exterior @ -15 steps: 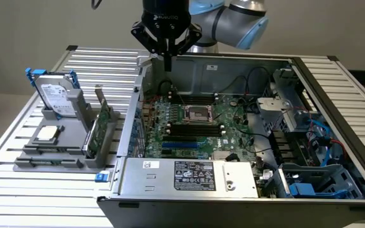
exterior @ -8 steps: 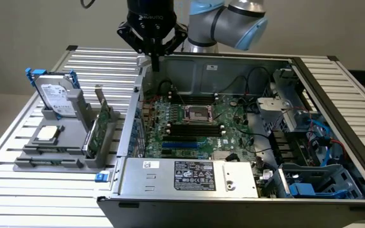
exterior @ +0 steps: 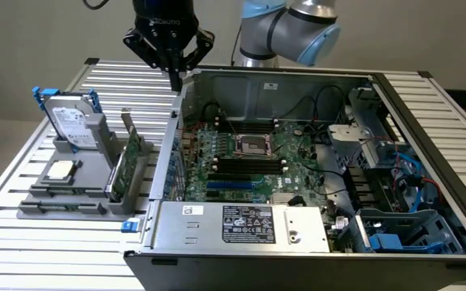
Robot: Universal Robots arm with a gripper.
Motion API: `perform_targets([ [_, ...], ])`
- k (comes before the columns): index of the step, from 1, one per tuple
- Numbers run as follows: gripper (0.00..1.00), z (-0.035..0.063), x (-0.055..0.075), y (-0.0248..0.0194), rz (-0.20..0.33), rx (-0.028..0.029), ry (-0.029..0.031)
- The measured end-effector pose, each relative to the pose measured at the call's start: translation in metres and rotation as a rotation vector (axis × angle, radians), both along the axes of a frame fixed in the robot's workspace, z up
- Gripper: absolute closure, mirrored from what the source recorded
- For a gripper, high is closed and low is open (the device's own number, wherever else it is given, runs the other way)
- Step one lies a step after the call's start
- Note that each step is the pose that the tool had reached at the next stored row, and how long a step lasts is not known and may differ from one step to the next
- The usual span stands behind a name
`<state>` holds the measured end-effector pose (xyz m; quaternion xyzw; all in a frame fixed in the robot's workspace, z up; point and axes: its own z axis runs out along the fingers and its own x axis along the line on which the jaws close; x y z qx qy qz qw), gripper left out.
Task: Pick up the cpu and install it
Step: 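Reach for the cpu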
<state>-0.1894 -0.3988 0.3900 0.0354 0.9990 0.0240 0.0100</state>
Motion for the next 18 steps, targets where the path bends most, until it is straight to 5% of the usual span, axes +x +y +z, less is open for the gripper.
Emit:
perform_targets([
  [18,0.89,-0.0060,-0.082,0.0000,0.000,0.0000,0.0030],
])
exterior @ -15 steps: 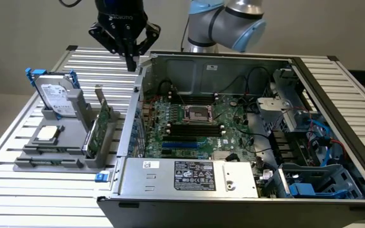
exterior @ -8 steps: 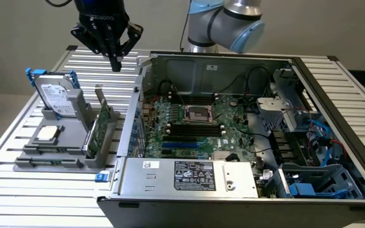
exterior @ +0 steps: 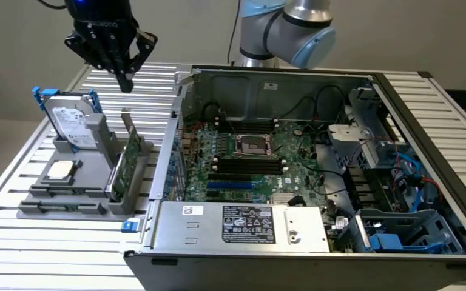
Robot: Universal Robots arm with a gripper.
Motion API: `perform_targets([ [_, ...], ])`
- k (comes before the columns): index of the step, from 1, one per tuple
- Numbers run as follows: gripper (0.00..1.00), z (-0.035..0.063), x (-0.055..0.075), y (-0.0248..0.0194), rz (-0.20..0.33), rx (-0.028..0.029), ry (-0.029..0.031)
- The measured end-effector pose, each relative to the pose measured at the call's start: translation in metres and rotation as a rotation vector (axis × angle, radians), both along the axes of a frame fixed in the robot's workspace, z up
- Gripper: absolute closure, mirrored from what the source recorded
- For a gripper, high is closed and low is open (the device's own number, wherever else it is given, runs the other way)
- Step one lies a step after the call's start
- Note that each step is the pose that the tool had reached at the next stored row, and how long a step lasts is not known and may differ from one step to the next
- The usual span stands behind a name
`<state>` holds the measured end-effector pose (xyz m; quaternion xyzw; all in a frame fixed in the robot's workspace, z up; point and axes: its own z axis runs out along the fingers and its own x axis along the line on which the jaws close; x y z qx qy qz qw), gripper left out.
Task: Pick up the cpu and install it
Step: 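Reach for the cpu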
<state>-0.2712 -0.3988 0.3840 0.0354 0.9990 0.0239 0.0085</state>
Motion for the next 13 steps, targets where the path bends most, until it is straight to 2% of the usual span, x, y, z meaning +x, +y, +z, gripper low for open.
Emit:
perform_targets([
  [13,0.89,-0.0139,-0.059,0.0000,0.000,-0.0050,0.0053],
])
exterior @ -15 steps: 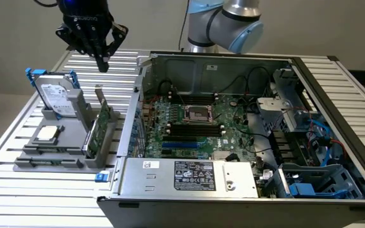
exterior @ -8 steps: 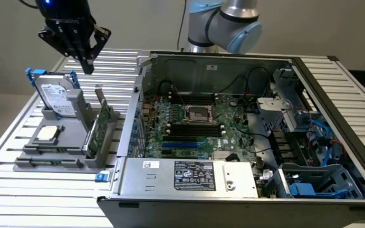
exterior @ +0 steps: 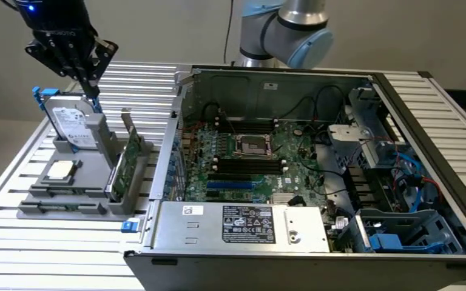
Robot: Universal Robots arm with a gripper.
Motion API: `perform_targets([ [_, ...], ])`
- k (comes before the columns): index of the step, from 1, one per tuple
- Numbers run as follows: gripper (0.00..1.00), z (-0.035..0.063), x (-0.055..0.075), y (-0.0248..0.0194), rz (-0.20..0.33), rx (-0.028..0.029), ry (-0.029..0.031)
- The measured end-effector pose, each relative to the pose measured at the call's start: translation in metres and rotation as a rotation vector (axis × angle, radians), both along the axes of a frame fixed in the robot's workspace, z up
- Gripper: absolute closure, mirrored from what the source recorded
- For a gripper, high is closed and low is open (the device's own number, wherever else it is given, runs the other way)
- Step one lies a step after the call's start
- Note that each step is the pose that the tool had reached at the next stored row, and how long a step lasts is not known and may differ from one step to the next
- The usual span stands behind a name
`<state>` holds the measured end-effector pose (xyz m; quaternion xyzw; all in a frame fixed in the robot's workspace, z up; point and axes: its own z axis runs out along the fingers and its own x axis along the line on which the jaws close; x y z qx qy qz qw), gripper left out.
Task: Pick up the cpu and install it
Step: 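Reach for the cpu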
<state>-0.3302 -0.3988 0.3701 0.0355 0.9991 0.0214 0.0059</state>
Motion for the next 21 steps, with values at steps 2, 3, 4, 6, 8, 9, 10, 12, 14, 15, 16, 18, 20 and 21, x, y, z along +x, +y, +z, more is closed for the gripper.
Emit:
perform_targets([
  [2,0.89,-0.0023,-0.009,0.0000,0.000,-0.0009,0.0006],
  [3,0.89,-0.0034,-0.014,0.0000,0.000,-0.0013,0.0010],
  [4,0.89,-0.0045,-0.018,0.0000,0.000,-0.0017,0.0012],
  [6,0.89,-0.0070,-0.027,0.0000,0.000,-0.0024,0.0013],
  [8,0.89,-0.0099,-0.036,0.0000,0.000,-0.0032,0.0014],
  [9,0.89,-0.0114,-0.041,0.0000,0.000,-0.0036,0.0014],
  [10,0.89,-0.0130,-0.046,0.0000,0.000,-0.0039,0.0014],
  [12,0.89,-0.0165,-0.055,0.0000,0.000,-0.0040,0.0014],
  [14,0.89,-0.0201,-0.064,0.0000,0.000,-0.0040,0.0014],
  [15,0.89,-0.0221,-0.069,0.0000,0.000,-0.0040,0.0014],
  [16,0.89,-0.0239,-0.073,0.0000,0.001,-0.0040,0.0014],
  [18,0.89,-0.0276,-0.077,0.0000,0.005,-0.0039,0.0012],
  [20,0.89,-0.0308,-0.078,-0.0004,0.016,-0.0040,0.0030],
  [21,0.89,-0.0324,-0.078,-0.0005,0.023,-0.0039,0.0042],
])
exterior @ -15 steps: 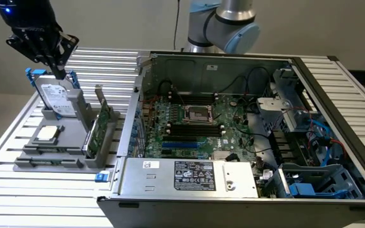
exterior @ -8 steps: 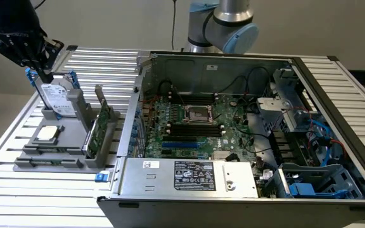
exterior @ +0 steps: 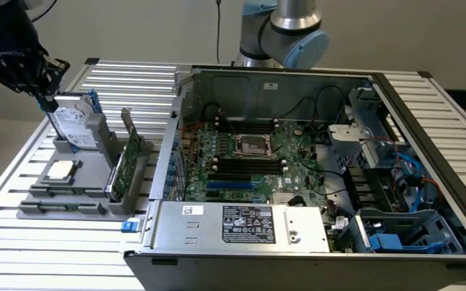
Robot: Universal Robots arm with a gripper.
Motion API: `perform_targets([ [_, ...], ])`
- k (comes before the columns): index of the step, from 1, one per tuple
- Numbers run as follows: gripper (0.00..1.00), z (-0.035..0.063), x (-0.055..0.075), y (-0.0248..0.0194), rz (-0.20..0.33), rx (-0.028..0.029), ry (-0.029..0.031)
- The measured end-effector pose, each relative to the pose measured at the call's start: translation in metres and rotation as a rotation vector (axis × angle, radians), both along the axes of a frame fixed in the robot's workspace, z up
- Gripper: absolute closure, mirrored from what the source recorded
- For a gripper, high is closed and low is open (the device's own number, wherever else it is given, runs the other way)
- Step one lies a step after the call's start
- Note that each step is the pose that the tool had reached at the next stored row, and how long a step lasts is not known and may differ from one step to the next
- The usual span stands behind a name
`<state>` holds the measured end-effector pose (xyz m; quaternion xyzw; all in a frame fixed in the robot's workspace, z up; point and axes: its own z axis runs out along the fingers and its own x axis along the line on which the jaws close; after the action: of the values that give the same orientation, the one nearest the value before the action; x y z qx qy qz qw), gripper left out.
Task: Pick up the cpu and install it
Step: 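Reach for the cpu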
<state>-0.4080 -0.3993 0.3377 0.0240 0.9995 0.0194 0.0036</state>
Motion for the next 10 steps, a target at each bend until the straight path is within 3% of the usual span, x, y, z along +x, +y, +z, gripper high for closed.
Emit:
perform_targets([
  [3,0.89,-0.0048,-0.003,-0.0002,0.015,-0.0002,0.0022],
  [10,0.89,-0.0159,-0.024,-0.0002,0.025,0.0000,0.0024],
])
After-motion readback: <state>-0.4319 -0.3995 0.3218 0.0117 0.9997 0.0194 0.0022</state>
